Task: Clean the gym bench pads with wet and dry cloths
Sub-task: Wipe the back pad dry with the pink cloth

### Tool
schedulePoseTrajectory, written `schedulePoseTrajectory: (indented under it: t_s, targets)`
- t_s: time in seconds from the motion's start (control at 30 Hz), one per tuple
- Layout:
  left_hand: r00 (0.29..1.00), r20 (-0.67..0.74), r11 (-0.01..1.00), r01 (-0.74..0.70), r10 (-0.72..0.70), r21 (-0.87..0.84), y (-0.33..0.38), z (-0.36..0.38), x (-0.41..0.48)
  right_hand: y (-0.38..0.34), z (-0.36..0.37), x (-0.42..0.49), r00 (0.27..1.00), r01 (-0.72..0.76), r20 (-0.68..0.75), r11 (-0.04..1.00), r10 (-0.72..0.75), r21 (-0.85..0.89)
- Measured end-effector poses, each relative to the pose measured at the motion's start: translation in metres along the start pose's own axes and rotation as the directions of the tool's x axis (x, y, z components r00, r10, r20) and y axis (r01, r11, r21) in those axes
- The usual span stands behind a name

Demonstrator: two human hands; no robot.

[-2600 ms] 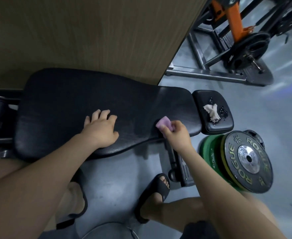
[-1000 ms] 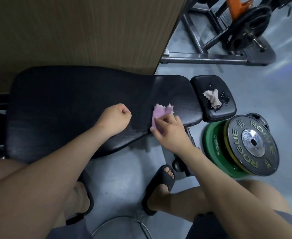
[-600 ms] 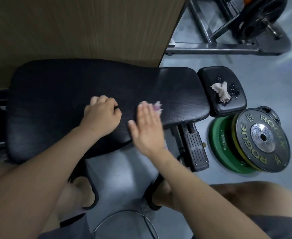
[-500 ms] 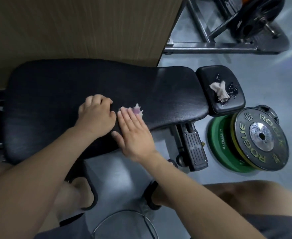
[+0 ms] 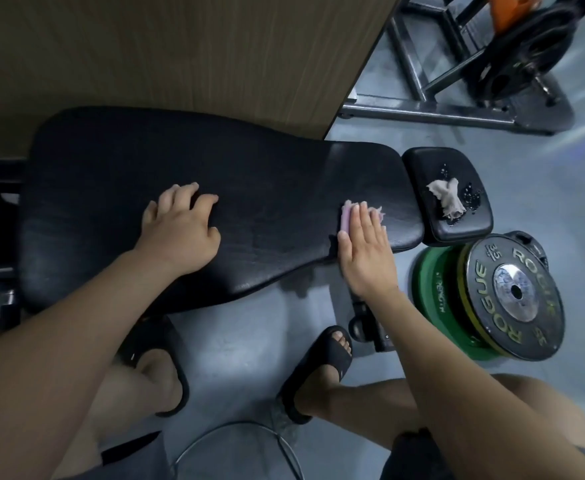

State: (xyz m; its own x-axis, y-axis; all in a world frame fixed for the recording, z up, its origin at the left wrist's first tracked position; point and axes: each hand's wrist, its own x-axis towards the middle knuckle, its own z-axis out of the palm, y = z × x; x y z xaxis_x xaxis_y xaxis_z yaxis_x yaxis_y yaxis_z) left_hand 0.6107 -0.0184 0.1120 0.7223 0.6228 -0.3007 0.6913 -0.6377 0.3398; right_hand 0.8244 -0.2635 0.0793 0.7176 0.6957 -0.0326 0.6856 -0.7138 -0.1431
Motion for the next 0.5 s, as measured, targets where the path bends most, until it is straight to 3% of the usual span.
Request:
schedulePoseTrajectory:
  t_s: [0.07, 0.13, 0.23, 0.37, 0.43, 0.5]
  targets:
    - [0.999, 0.015, 0.999, 0.03, -0.03, 0.015, -0.009, -0.005, 0.0, -0.02, 0.004, 0.015, 0.998, -0.061, -0.008, 0.998, 0.061, 0.003]
    - [0.997, 0.038, 0.998, 0.064, -0.065, 0.024, -0.019, -0.014, 0.0, -0.056, 0.013, 0.02, 1.0, -0.024, 0.005, 1.0, 0.025, -0.012]
    - [0.989, 0.077, 0.992, 0.127, -0.129, 0.028, -0.037, -0.029, 0.003, -0.141, 0.027, -0.009, 0.969, 0.244, 0.024, 0.97, -0.244, 0.004]
    - [0.965, 0.129, 0.973, 0.231, -0.23, 0.009, -0.058, -0.039, 0.005, -0.171, 0.02, -0.031, 0.827, 0.553, 0.127, 0.833, -0.548, -0.002]
    - [0.962, 0.142, 0.971, 0.237, -0.235, 0.0, -0.065, -0.039, 0.005, -0.138, 0.014, -0.004, 0.852, 0.518, 0.136, 0.851, -0.505, -0.084]
    - [0.966, 0.134, 0.975, 0.222, -0.219, -0.004, -0.072, -0.038, 0.005, -0.103, 0.005, 0.04, 0.956, 0.287, 0.099, 0.95, -0.276, -0.12]
